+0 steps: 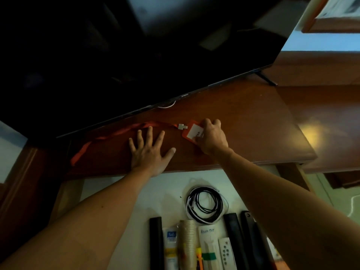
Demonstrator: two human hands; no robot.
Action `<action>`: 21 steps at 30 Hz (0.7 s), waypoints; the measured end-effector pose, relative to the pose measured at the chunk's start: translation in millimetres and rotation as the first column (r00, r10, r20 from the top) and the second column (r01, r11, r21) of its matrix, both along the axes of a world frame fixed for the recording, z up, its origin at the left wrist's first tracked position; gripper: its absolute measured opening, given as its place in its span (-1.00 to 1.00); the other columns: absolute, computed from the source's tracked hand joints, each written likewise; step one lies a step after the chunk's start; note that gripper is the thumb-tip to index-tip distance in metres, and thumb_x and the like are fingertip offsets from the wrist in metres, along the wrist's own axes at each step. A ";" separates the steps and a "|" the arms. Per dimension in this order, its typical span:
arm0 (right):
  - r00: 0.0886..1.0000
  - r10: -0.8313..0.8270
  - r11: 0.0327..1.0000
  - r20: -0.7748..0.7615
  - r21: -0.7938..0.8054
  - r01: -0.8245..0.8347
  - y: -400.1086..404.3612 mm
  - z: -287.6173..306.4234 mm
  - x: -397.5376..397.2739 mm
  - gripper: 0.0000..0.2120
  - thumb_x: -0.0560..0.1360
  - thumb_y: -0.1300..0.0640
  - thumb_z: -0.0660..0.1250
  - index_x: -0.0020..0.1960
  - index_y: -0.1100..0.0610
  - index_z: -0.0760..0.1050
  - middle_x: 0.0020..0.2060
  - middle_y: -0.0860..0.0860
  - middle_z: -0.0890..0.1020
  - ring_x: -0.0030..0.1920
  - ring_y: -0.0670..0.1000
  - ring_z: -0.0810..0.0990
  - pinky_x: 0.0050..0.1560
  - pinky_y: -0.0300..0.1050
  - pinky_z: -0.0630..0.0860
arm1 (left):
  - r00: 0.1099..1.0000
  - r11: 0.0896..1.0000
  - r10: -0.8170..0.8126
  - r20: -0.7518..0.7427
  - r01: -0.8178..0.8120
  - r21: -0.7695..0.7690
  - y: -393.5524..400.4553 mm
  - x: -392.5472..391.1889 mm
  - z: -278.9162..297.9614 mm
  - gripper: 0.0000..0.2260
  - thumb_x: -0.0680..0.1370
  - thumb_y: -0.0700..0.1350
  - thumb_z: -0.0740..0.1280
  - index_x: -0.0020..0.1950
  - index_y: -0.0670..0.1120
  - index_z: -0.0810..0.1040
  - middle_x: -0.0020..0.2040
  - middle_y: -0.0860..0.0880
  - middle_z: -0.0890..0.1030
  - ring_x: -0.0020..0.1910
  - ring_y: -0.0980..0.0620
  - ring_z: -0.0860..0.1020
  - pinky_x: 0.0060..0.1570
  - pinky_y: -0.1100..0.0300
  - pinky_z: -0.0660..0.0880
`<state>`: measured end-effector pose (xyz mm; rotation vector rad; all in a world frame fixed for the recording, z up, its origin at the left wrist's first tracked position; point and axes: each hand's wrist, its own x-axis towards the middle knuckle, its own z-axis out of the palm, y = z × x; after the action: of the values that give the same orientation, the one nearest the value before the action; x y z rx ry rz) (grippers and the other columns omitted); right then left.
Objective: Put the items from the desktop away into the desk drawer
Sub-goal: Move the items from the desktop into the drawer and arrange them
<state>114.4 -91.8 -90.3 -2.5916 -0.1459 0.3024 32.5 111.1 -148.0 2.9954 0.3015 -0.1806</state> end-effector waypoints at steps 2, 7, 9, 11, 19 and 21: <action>0.997 -0.036 0.993 -0.066 0.112 0.043 -2.4 11.5 -6.0 -0.55 0.52 0.15 0.44 0.33 0.09 0.35 0.26 0.14 0.41 0.21 0.17 0.53 0.20 0.13 0.58 | 0.998 0.999 -0.007 -0.056 0.005 -0.036 0.5 1.3 6.5 -0.27 0.51 0.49 -0.12 0.61 0.22 -0.09 0.64 -0.04 -0.19 0.58 -0.23 -0.26 0.48 -0.31 -0.26; 0.968 -0.029 0.951 -0.249 0.291 0.103 -24.8 41.5 -23.5 -0.65 0.58 0.31 0.31 0.35 0.16 0.42 0.10 0.07 0.56 0.01 0.05 0.62 -0.15 -0.11 0.65 | 0.997 0.932 0.053 0.053 -0.030 -0.361 -11.3 -8.7 40.6 -0.52 0.62 0.06 0.28 0.54 0.09 0.31 0.59 0.00 0.24 0.57 -0.09 0.13 0.51 -0.20 0.13; 0.941 0.007 0.910 -0.339 0.392 0.135 -36.9 54.0 -31.9 -0.65 0.60 0.29 0.30 0.37 0.19 0.44 0.06 0.08 0.60 -0.11 -0.01 0.63 -0.31 -0.22 0.59 | 0.986 0.873 0.056 0.158 0.028 -0.486 -29.4 -17.2 56.3 -0.54 0.64 -0.11 0.26 0.54 0.08 0.31 0.55 0.03 0.30 0.54 -0.02 0.22 0.48 -0.14 0.23; 0.889 0.049 0.822 -0.455 0.525 0.223 -50.5 65.7 -40.6 -0.63 0.58 0.27 0.33 0.38 0.19 0.45 0.06 0.12 0.62 -0.08 0.03 0.65 -0.29 -0.22 0.59 | 0.968 0.864 0.045 0.245 0.086 -0.496 -52.8 -23.7 67.2 -0.51 0.64 -0.16 0.24 0.55 0.11 0.28 0.55 0.05 0.30 0.55 -0.04 0.20 0.49 -0.17 0.18; 0.762 0.270 0.607 -0.589 0.718 0.340 -98.0 105.2 -61.7 -0.68 0.59 0.28 0.30 0.34 0.25 0.47 0.14 0.20 0.56 0.08 0.10 0.58 -0.12 -0.12 0.56 | 0.680 0.766 0.415 0.604 0.098 -0.636 -118.4 -36.2 104.6 -0.77 0.47 -0.11 0.47 -0.14 -0.06 0.40 -0.13 0.01 0.45 -0.20 -0.04 0.45 -0.24 -0.10 0.49; 0.750 0.289 0.617 -0.595 0.715 0.329 -109.6 108.8 -65.0 -0.69 0.59 0.27 0.30 0.33 0.24 0.49 0.14 0.20 0.56 0.08 0.10 0.58 -0.12 -0.13 0.57 | 0.653 0.776 0.433 0.621 0.081 -0.626 -126.8 -43.8 109.6 -0.74 0.47 -0.03 0.49 -0.01 -0.04 0.44 0.02 -0.02 0.47 -0.06 -0.01 0.49 -0.14 -0.04 0.53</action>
<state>49.4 -201.4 18.5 -1.4475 0.0234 0.9154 -11.3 -15.6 -38.4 2.1045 0.3593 0.8124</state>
